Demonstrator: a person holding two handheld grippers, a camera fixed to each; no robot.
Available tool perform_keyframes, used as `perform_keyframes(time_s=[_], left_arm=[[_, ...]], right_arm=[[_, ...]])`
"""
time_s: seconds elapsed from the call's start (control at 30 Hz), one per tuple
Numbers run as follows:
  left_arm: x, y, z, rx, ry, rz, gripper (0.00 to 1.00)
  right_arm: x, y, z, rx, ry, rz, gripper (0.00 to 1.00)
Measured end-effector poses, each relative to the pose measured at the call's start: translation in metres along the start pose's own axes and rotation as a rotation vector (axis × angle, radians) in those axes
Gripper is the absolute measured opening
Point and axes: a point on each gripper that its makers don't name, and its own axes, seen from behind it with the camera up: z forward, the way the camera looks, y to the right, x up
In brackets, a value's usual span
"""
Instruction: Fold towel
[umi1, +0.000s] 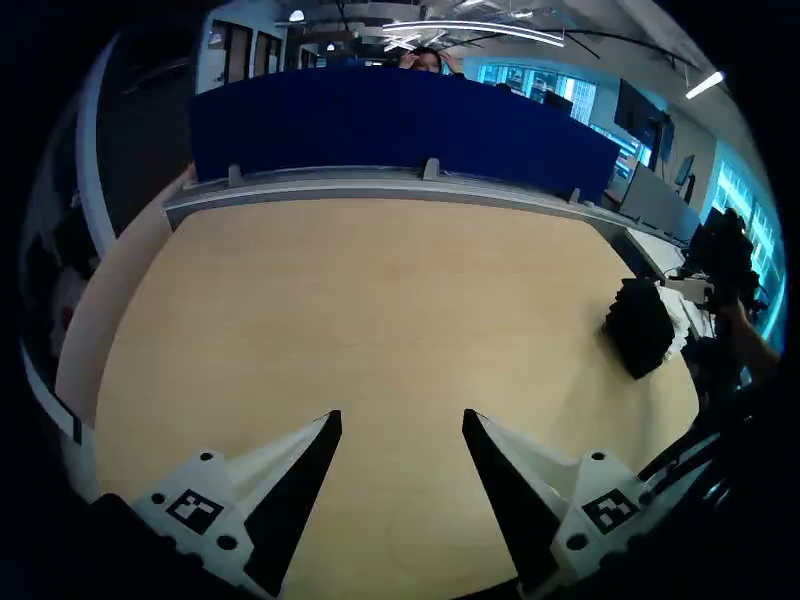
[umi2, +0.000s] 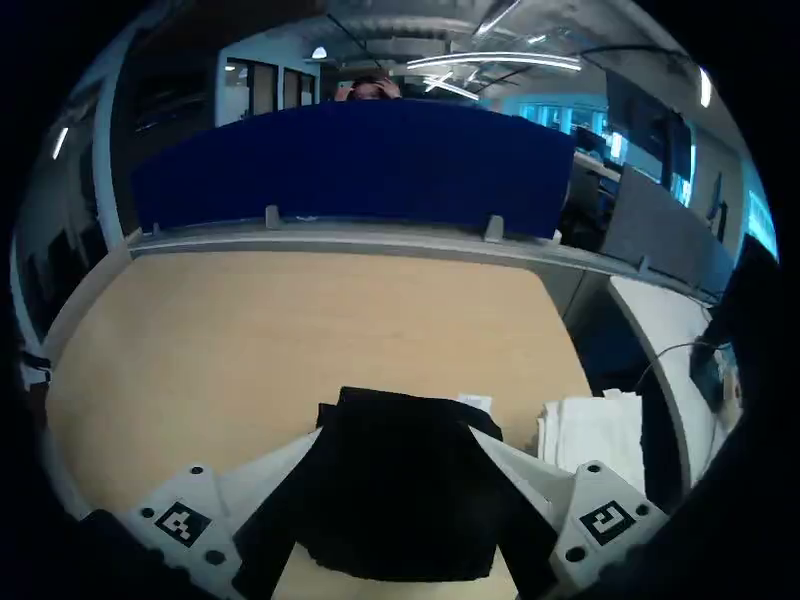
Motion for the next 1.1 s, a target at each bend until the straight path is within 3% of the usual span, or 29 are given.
perform_keyframes(time_s=[0.3, 0.6, 0.7, 1.1], left_arm=[[0.024, -0.006, 0.007, -0.005, 0.075, 0.026, 0.89], [0.057, -0.016, 0.010, -0.003, 0.202, 0.006, 0.90], [0.073, -0.022, 0.009, 0.005, 0.264, 0.004, 0.89], [0.149, -0.049, -0.011, 0.055, 0.566, 0.012, 0.89]], right_arm=[[0.034, -0.045, -0.042, 0.003, 0.219, 0.057, 0.93], [0.071, -0.066, -0.089, -0.113, 0.462, 0.071, 0.95], [0.079, -0.079, -0.096, -0.115, 0.506, 0.068, 0.96], [0.099, -0.117, -0.097, -0.112, 0.552, 0.074, 0.97]])
